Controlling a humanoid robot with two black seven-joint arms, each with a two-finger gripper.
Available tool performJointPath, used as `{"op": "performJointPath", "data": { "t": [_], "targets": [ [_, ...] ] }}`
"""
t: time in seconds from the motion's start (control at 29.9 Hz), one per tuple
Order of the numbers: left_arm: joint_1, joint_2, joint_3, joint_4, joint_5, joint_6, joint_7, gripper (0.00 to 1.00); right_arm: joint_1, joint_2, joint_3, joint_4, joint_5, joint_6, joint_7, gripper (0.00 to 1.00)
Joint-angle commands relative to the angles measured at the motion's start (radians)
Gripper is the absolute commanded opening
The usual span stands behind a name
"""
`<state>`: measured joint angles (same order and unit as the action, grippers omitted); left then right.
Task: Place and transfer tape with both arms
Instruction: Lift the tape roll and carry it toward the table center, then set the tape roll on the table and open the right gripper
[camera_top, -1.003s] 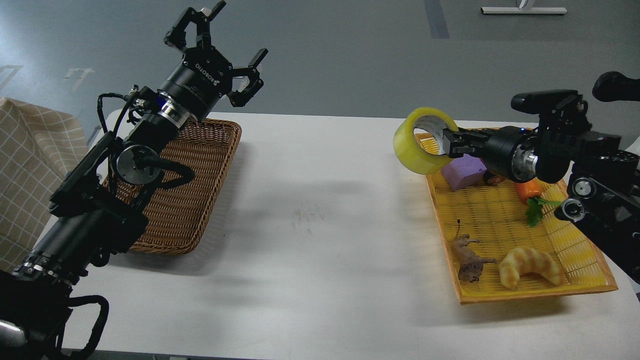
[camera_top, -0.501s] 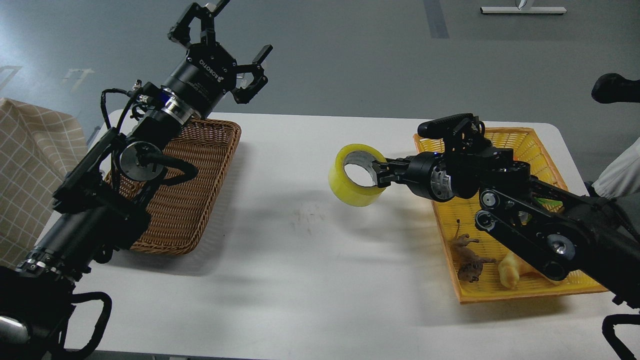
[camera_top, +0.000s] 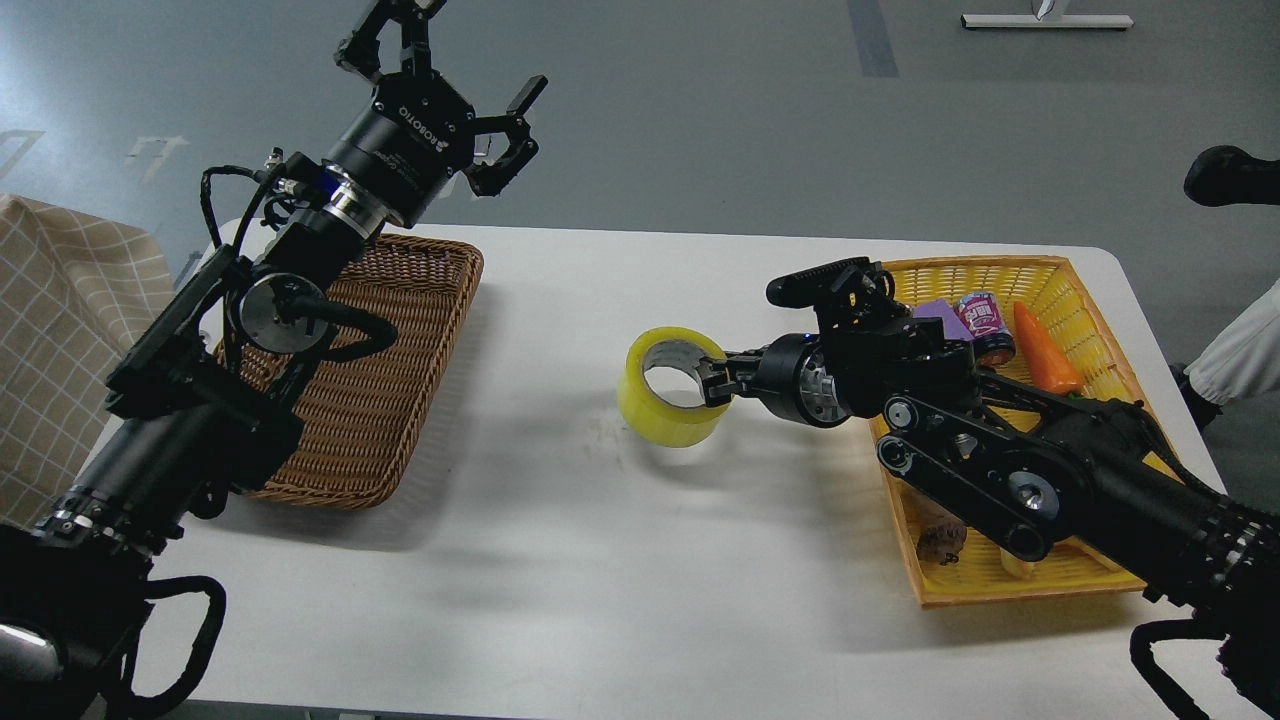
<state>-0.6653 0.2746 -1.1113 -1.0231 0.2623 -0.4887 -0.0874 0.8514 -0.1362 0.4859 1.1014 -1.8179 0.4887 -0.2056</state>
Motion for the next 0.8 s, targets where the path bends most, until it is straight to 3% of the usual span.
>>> {"op": "performJointPath", "data": {
  "t": [0.0, 0.64, 0.77],
  "targets": [
    [0.000, -0.002, 0.001, 0.001, 0.000, 0.000, 0.000, 0.98, 0.008, 0.010, -0.015, -0.020, 0.000, 0.000, 0.000, 0.22],
    [-0.003, -0.011, -0.007, 0.000, -0.002, 0.000, 0.000, 0.98, 0.038, 0.044, -0.056, -0.071, 0.000, 0.000, 0.000, 0.26],
    [-0.003, -0.011, -0.007, 0.000, -0.002, 0.000, 0.000, 0.98, 0.038, 0.055, -0.058, -0.072, 0.000, 0.000, 0.000, 0.32]
  ]
}}
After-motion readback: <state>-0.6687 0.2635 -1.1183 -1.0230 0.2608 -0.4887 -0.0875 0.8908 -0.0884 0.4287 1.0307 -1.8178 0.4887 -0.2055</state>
